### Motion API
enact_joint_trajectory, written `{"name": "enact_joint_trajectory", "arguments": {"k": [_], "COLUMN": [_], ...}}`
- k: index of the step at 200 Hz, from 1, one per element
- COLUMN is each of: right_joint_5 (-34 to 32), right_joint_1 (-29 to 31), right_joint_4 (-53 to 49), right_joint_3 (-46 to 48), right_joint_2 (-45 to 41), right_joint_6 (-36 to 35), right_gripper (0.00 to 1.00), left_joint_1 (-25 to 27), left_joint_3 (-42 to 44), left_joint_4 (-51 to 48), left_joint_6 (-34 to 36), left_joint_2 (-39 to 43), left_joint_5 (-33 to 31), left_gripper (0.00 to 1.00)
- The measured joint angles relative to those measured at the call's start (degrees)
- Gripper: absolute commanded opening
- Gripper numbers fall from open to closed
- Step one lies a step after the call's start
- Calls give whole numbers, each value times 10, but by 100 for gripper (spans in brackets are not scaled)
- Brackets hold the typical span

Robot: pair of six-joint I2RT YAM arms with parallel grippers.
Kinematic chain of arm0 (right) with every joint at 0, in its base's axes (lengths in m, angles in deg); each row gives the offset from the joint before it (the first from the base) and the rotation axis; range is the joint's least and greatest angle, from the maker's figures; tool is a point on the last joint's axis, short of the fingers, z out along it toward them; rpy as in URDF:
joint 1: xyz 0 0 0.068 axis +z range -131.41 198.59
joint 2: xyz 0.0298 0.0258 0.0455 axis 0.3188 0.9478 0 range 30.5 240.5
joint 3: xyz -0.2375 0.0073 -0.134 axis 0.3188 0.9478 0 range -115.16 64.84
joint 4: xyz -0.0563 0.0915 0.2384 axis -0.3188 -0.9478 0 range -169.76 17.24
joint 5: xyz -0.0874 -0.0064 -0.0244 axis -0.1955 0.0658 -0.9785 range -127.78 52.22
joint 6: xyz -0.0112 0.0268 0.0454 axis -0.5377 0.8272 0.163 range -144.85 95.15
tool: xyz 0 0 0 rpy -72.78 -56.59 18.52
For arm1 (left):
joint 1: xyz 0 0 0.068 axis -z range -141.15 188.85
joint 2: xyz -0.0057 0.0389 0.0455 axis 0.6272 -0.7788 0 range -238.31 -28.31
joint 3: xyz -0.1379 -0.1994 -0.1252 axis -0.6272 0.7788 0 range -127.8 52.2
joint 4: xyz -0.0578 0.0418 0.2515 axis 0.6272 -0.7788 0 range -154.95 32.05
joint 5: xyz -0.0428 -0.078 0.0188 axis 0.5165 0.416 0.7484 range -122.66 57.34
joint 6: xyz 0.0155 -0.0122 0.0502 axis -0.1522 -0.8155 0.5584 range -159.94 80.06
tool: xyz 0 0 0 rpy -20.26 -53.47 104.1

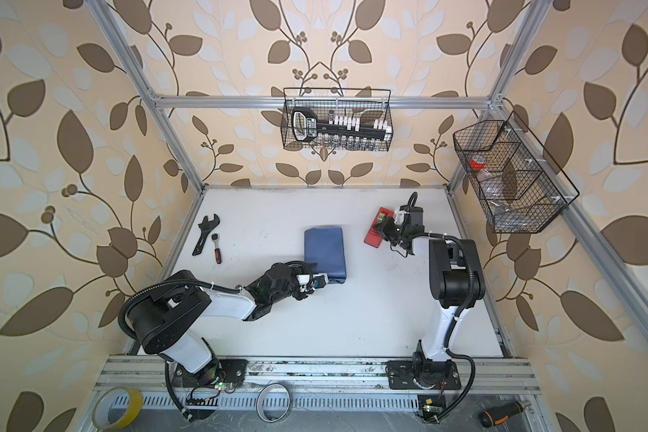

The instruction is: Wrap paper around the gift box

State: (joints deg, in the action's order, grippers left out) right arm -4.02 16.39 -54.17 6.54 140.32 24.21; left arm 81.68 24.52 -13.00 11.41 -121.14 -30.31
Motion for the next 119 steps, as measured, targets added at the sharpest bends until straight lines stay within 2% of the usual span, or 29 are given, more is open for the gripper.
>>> {"name": "enact_joint_trajectory", "arguments": {"k": [59,119], "right_joint_5": [39,51], "right_joint_1": [-4,-5], "right_joint_4": [103,149], "right_joint_3": [40,57], "right_joint_2": [0,-5], "right_joint_6": [100,137], "right_gripper": [0,0], "left_joint_1": [0,0], "left_joint_3": [0,0], "left_joint_4": [0,0], "left_joint_6": [0,1], "left_joint_2": [0,0], "left_joint_5": [0,0], "left_gripper": [54,54]}}
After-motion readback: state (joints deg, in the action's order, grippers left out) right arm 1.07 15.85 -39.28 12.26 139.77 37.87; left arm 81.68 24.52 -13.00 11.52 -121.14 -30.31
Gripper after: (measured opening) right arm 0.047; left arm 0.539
